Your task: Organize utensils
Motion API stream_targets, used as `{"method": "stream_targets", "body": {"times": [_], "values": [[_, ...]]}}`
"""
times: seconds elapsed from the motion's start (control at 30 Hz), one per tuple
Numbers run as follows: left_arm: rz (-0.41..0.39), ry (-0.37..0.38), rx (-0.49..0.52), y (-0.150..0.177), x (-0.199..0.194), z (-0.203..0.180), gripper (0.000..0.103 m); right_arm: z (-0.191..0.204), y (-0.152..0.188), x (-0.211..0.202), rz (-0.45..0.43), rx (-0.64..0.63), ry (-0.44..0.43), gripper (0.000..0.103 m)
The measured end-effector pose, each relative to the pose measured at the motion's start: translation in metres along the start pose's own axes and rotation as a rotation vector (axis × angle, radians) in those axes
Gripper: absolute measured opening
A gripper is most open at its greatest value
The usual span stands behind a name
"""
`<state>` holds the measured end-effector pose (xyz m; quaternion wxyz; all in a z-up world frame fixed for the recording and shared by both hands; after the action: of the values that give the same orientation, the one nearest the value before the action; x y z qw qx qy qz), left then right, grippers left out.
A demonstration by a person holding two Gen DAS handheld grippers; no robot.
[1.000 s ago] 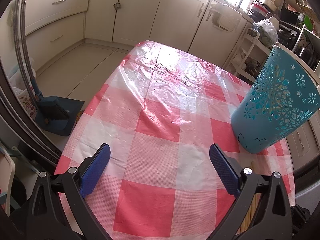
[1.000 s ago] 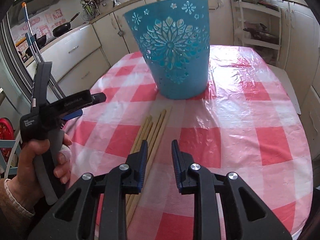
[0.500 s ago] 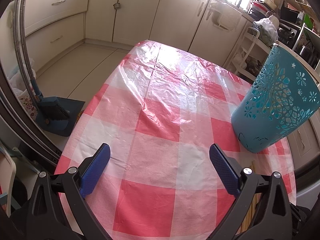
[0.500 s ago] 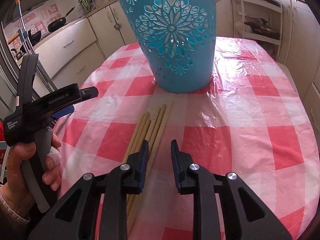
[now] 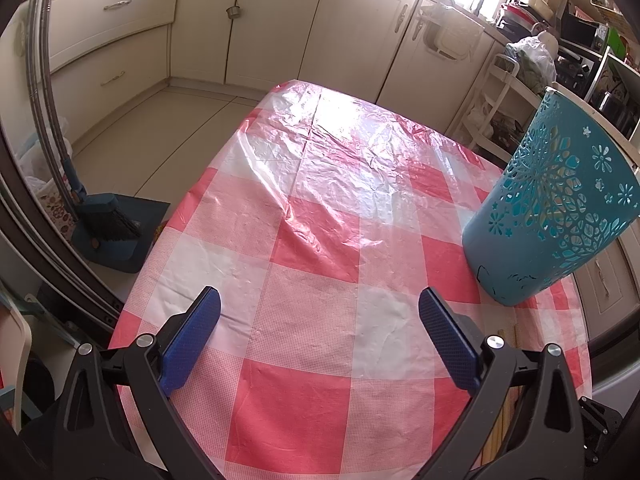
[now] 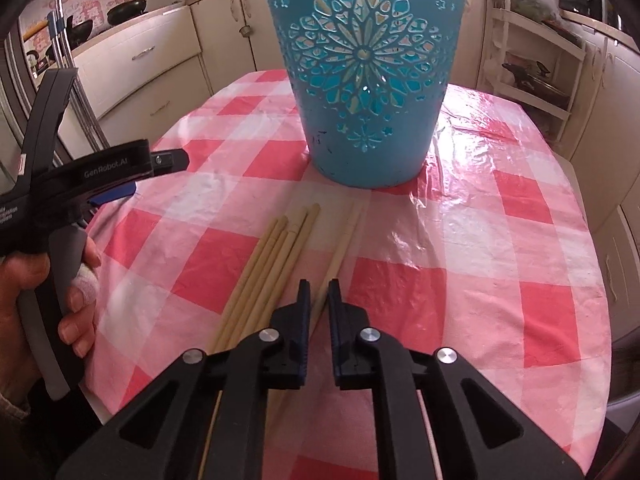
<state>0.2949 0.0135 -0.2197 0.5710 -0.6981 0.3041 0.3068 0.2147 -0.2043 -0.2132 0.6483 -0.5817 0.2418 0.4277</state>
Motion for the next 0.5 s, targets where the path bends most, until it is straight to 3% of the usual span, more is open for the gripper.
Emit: {"method": "stream_targets", "body": {"times": [0.23, 0.37, 0.5], "values": [[0.0, -0.016, 0.016, 0.001, 0.0, -0.003, 0.095, -0.024, 0.011, -0.014, 0.027, 0.045, -0.015, 0.008], [0.032, 0.034, 0.073, 0.014, -0.011, -0.022, 0.095, -0.021, 0.004, -0.005, 0.011, 0.032, -0.022, 0.008], [0.032, 0.069, 0.204, 0.038, -0.025, -0.055, 0.095, -0.021, 0.003, -0.003, -0.014, 0.015, -0.018, 0.007]]}}
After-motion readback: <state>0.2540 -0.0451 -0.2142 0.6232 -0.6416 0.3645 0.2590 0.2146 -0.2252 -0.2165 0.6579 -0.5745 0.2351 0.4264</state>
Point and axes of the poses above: each gripper's, at about its wrist camera, not at the fingertips, and x roughly the way its jaws point, z to its left, y to its underside, the point moved 2 cm from there along x, roughly the way its jaws point, and after that the axes turned 7 degrees about -y, right-handed, at the moved point
